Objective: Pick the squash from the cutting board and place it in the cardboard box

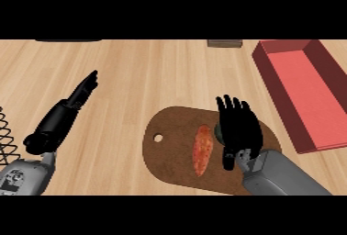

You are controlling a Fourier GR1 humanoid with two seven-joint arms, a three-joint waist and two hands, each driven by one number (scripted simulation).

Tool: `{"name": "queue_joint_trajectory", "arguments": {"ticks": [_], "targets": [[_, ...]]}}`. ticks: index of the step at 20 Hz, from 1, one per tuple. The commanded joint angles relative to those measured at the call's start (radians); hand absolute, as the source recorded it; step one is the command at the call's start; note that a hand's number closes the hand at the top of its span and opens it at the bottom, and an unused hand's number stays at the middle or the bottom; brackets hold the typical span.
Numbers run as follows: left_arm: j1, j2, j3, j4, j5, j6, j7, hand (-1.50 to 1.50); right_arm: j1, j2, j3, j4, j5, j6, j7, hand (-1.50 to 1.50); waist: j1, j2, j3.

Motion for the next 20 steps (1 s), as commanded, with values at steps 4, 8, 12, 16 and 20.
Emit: {"name": "queue_joint_trajectory", "arguments": {"ticks": [4, 8, 12, 16, 20], "targets": [[0.027, -0.009, 0.027, -0.021, -0.024, -0.036, 0.006, 0.0, 0.02, 0.078, -0.04, 0.059, 0.111, 0.04, 0.069, -1.5, 0.002, 0.0, 0.0], [-0.052, -0.079, 0.03, 0.035, -0.057, -0.017, 0.02, 0.0, 0.072, 0.072, -0.098, 0.142, 0.124, 0.004, -0.086, -1.5, -0.002, 0.002, 0.0], [0.029, -0.053, 0.065, -0.026, -0.061, -0.063, 0.012, 0.0, 0.07, 0.107, -0.074, 0.166, 0.205, -0.005, -0.175, 1.5, 0.005, 0.001, 0.0], [0.026, -0.053, 0.1, -0.01, -0.05, -0.085, -0.013, 0.0, 0.089, 0.084, -0.049, 0.117, 0.292, -0.053, -0.227, 1.5, 0.003, 0.001, 0.0], [-0.029, -0.037, 0.127, 0.028, -0.058, -0.115, 0.01, 0.0, 0.096, 0.057, -0.058, 0.188, 0.368, -0.158, -0.333, 1.5, 0.001, 0.002, 0.0]]}}
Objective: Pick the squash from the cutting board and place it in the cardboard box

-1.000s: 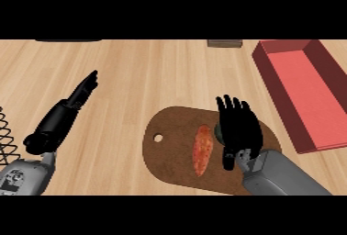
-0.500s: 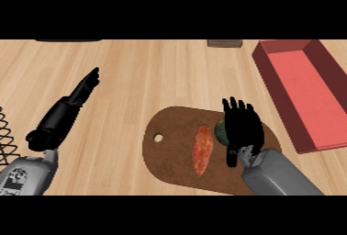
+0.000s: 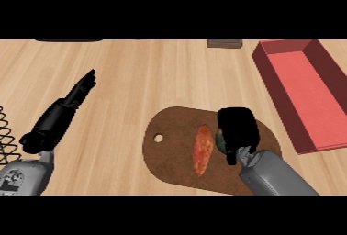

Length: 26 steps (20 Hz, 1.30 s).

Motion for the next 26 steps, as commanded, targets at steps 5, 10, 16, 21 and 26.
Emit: {"name": "queue_joint_trajectory", "arguments": {"ticks": [5, 10, 16, 21, 26], "targets": [[-0.018, -0.044, -0.032, -0.023, -0.03, -0.004, 0.016, 0.0, -0.234, 0.124, -0.194, 0.331, -0.02, -0.11, -0.099, 1.5, 0.039, 0.015, 0.004], [-0.059, -0.045, -0.034, 0.033, -0.032, -0.022, -0.021, 0.0, -0.431, 0.1, -0.393, 0.549, -0.094, -0.22, -0.171, 1.5, 0.08, 0.038, 0.005], [-0.121, -0.056, -0.024, 0.045, -0.029, -0.021, 0.022, 0.0, -0.642, 0.065, -0.39, 0.786, 0.02, -0.367, -0.268, 1.5, 0.076, 0.033, 0.004], [-0.047, -0.045, -0.024, -0.027, -0.028, -0.029, 0.041, 0.0, -0.81, 0.055, -0.441, 0.892, 0.044, -0.402, -0.25, 1.5, 0.059, 0.018, 0.003], [-0.057, -0.076, -0.018, 0.034, -0.048, 0.005, 0.021, 0.0, -0.832, 0.053, -0.497, 0.872, 0.101, -0.589, -0.013, 1.5, 0.031, 0.017, 0.003]]}}
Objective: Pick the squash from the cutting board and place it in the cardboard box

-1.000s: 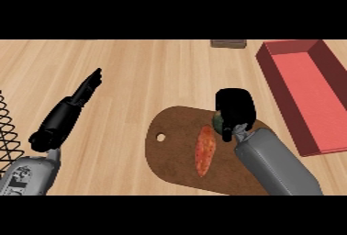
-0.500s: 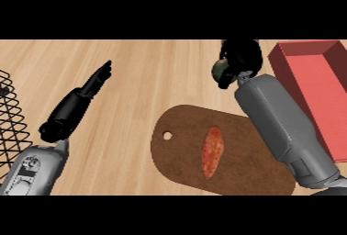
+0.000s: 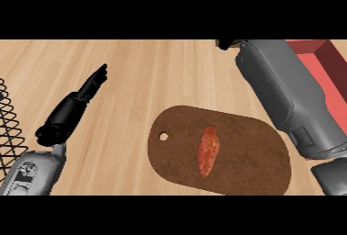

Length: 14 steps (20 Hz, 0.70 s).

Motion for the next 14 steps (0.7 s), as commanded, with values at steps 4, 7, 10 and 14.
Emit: {"name": "queue_joint_trajectory", "arguments": {"ticks": [4, 7, 10, 14], "targets": [[0.019, 0.026, 0.019, -0.054, 0.008, -0.015, 0.044, 0.0, -0.064, -0.112, -0.106, 0.069, 0.048, -0.185, 0.163, 1.5, -0.007, -0.004, 0.001], [-0.004, 0.009, 0.03, 0.035, -0.012, -0.002, -0.019, 0.0, -0.062, -0.161, -0.139, 0.076, 0.038, -0.206, 0.158, 1.5, -0.031, -0.005, 0.0], [0.023, 0.001, 0.03, 0.022, -0.02, 0.003, -0.029, 0.0, -0.085, -0.211, -0.17, 0.061, 0.027, -0.166, 0.185, 1.5, -0.037, -0.01, 0.0], [0.019, 0.022, 0.058, 0.004, 0.005, -0.034, -0.025, 0.0, -0.013, -0.268, -0.192, 0.133, 0.033, -0.213, 0.107, 1.5, -0.031, -0.007, 0.0]]}}
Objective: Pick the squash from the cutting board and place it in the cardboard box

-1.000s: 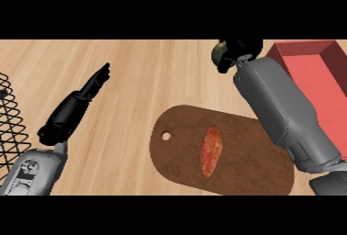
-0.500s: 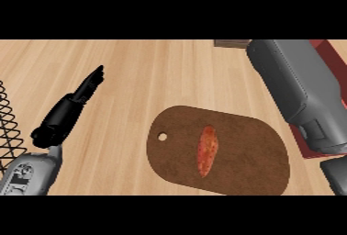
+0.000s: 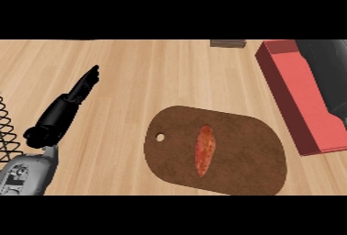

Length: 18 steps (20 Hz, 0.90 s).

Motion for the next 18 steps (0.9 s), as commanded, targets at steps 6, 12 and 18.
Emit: {"name": "queue_joint_trajectory", "arguments": {"ticks": [6, 12, 18], "targets": [[-0.054, -0.038, -0.006, 0.051, -0.02, 0.012, 0.029, 0.0, 0.046, -0.129, -0.074, 0.139, -0.071, 0.209, -0.114, 1.5, -0.013, 0.003, 0.0], [0.019, -0.029, -0.012, -0.023, -0.028, 0.001, 0.008, 0.0, 0.077, -0.262, -0.165, 0.206, -0.176, 0.413, -0.253, 1.5, -0.002, 0.0, 0.001], [-0.041, -0.033, 0.016, 0.019, -0.028, 0.004, 0.035, 0.0, 0.14, -0.259, -0.17, 0.256, -0.197, 0.558, -0.257, 1.5, -0.01, -0.002, 0.0]]}}
